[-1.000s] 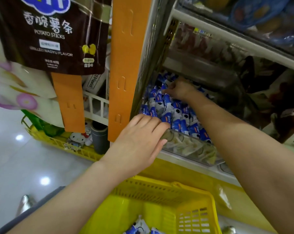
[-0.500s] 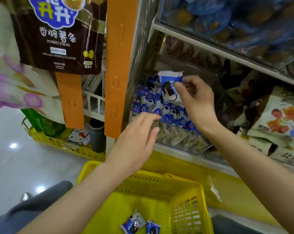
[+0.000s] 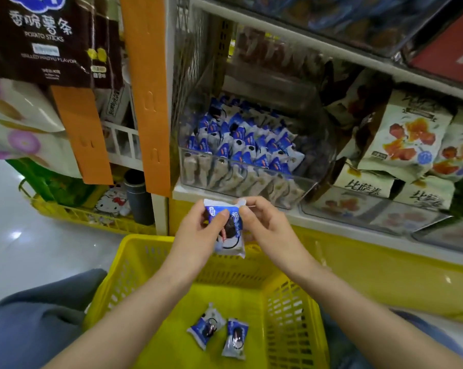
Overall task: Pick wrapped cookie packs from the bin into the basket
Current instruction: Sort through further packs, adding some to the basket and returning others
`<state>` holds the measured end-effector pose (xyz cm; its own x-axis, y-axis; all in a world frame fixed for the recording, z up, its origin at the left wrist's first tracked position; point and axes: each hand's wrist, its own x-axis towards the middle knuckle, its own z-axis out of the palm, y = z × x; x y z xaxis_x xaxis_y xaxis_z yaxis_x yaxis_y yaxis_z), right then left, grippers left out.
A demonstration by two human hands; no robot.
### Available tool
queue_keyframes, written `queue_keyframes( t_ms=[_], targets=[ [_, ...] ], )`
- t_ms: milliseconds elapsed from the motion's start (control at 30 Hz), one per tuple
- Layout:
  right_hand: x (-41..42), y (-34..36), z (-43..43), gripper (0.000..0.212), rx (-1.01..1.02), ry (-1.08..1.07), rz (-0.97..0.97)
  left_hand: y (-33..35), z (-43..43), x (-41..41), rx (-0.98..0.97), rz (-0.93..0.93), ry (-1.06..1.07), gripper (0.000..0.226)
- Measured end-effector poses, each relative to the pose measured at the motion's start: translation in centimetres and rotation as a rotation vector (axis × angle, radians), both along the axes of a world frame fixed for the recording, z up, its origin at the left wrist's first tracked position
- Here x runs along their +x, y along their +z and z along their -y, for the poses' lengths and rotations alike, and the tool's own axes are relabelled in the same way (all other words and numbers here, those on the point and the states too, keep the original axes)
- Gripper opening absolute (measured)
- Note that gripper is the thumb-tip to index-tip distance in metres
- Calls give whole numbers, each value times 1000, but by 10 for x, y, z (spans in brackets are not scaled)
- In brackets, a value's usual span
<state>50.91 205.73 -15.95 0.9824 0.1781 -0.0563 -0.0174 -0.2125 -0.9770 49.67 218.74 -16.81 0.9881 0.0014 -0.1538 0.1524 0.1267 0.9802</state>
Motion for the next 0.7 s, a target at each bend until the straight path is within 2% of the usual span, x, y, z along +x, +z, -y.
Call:
queue_keyframes(
  t_ms=[133,267,333,433,500,667,700],
  targets=[
    [-3,-11,1,5,8,-120,25,-10,4,1,66,39,-44,10],
    [-4,-19,4,21,150,-142,-187,-20,8,3,131,58,-45,10],
    [-5,-21,5,18,167,-135,-210,-23,11,5,130,66,-36,8],
    [-4,-21,7,9,147,-174,-99,-23,14,7,116,68,-10,12],
    [-4,-22,8,11,60,-208,13,-23,15,7,80,18,3,16],
    [-8,-26,11,5,-407,-140,476,-21,16,6,-64,-240,-22,20],
    [-8,-27,12,6,-445,-131,508,-21,14,7,-69,-261,-37,20]
  ],
)
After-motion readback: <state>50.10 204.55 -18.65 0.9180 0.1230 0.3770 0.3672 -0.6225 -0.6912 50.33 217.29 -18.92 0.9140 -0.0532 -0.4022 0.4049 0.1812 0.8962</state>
